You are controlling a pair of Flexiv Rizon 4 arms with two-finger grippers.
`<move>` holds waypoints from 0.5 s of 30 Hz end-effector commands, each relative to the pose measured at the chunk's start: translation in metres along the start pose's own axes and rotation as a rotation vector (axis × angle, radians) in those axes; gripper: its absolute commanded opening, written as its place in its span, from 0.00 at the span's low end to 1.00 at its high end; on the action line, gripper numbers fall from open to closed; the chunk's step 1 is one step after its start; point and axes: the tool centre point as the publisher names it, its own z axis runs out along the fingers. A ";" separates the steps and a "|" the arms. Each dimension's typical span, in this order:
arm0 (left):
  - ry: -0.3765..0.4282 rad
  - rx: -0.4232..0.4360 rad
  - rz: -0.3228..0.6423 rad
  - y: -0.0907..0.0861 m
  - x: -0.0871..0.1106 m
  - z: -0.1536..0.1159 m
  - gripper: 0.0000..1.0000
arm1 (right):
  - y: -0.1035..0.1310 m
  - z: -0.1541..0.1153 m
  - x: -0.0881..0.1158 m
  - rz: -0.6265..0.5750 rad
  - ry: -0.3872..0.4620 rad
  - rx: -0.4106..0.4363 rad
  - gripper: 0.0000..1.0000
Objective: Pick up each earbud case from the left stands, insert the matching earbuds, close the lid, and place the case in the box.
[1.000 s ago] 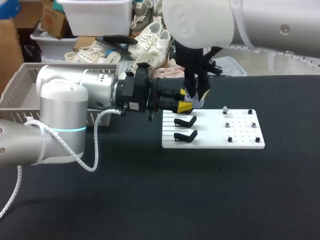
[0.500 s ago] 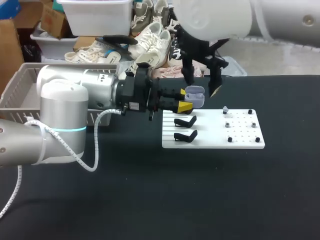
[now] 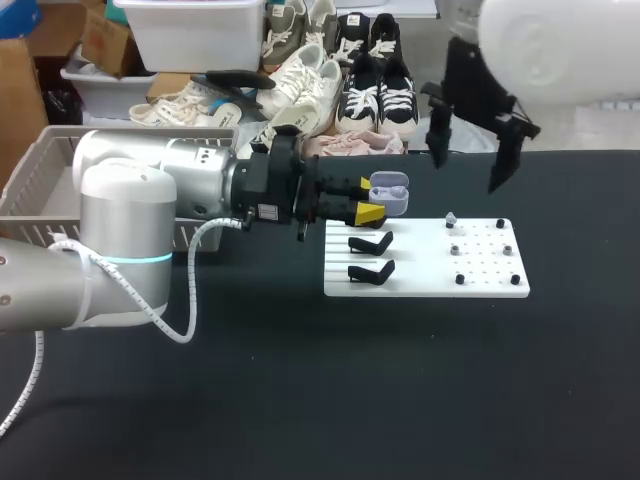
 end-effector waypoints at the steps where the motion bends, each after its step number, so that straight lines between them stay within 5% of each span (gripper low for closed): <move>1: 0.000 -0.003 0.001 -0.001 0.000 0.000 0.00 | -0.017 0.007 -0.012 -0.030 0.009 -0.185 0.69; 6: 0.000 -0.003 0.001 -0.001 0.000 0.000 0.00 | -0.014 0.019 -0.019 -0.129 -0.036 -0.181 0.59; 9: 0.000 -0.003 0.001 -0.001 0.000 0.000 0.00 | -0.012 0.027 -0.025 -0.186 -0.068 -0.182 0.69; 13: 0.000 -0.003 0.001 -0.001 0.000 0.000 0.00 | -0.008 0.041 -0.036 -0.265 -0.104 -0.189 0.61; 15: 0.000 -0.003 0.001 -0.001 0.000 0.000 0.00 | -0.005 0.047 -0.040 -0.305 -0.118 -0.183 0.68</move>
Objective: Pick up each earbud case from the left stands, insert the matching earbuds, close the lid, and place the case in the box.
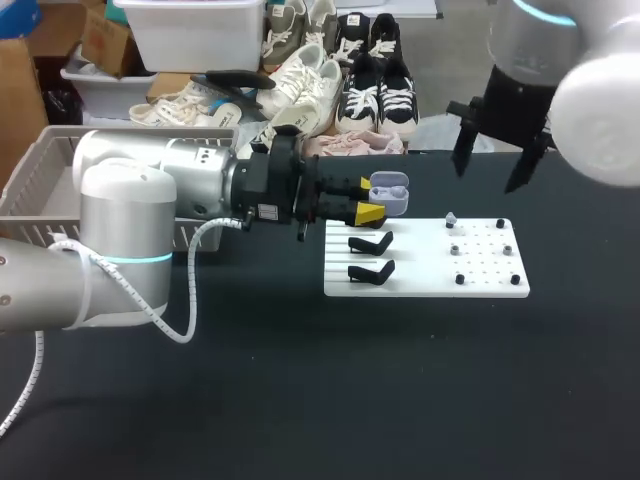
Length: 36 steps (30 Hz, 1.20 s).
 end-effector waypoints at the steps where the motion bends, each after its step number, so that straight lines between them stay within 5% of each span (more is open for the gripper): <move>1: 0.000 -0.003 0.001 -0.001 0.000 0.000 0.00 | -0.002 0.018 -0.005 -0.052 -0.028 -0.035 0.71; 3: 0.000 -0.003 0.001 -0.001 0.000 0.000 0.00 | -0.001 0.023 -0.009 -0.083 -0.036 -0.043 0.80; 18: 0.000 -0.003 0.001 -0.001 0.000 0.000 0.00 | 0.010 0.082 -0.030 -0.088 0.054 -0.053 0.87; 27: 0.000 -0.003 0.001 -0.001 0.000 0.000 0.00 | 0.021 0.119 -0.036 -0.017 0.151 -0.048 0.62; 36: 0.000 -0.003 0.001 -0.001 0.000 0.000 0.00 | 0.024 0.140 -0.037 -0.003 0.185 -0.033 0.58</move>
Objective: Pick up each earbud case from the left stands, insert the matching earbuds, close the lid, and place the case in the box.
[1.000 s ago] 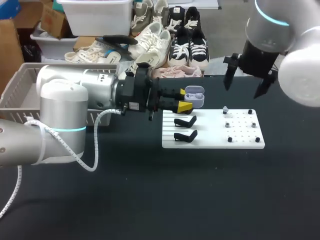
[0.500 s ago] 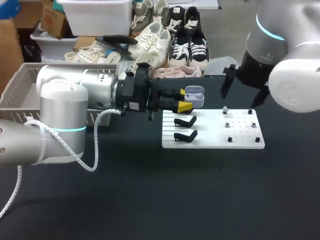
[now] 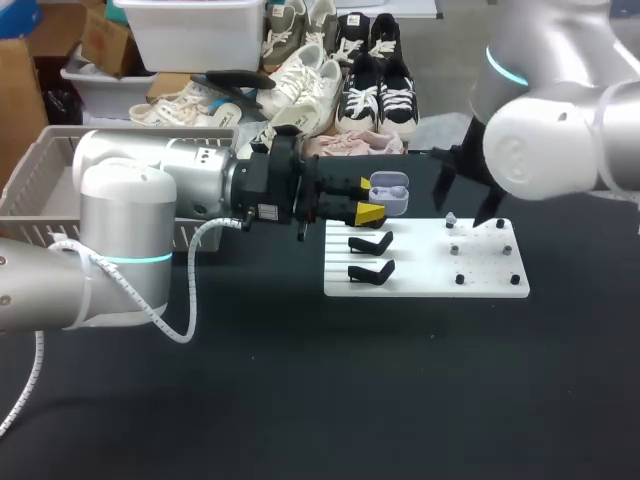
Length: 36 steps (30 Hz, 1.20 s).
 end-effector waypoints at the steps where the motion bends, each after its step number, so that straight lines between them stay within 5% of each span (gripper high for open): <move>1: 0.000 -0.003 0.001 -0.001 0.000 0.000 0.00 | 0.006 0.006 -0.005 0.003 0.035 0.011 0.57; 4: 0.000 -0.003 0.001 -0.001 0.000 0.000 0.00 | 0.007 0.009 -0.006 0.008 0.038 0.012 0.50; 36: 0.000 -0.003 0.001 -0.001 0.000 0.000 0.00 | 0.010 0.029 -0.013 0.045 0.044 0.023 0.33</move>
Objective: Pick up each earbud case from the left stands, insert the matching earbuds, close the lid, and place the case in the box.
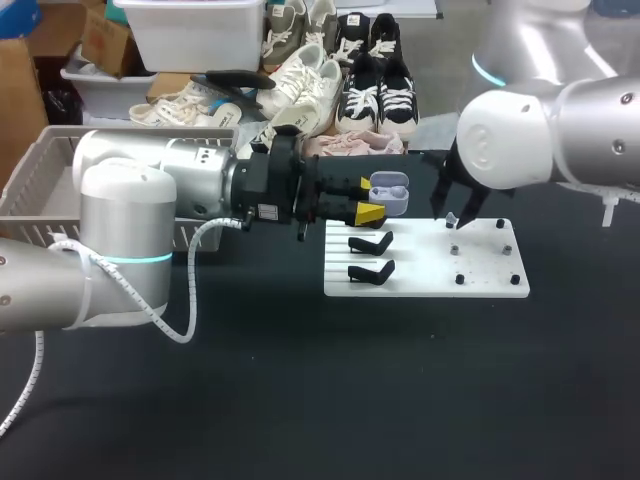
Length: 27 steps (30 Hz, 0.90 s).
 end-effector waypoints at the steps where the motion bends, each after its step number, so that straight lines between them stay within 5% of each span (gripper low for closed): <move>1: 0.000 -0.003 0.001 -0.001 0.000 0.000 0.00 | 0.002 0.002 -0.002 0.005 0.001 0.006 0.33; 27: 0.000 -0.003 0.001 -0.001 0.000 0.000 0.00 | -0.001 0.005 -0.009 0.028 -0.016 0.019 0.19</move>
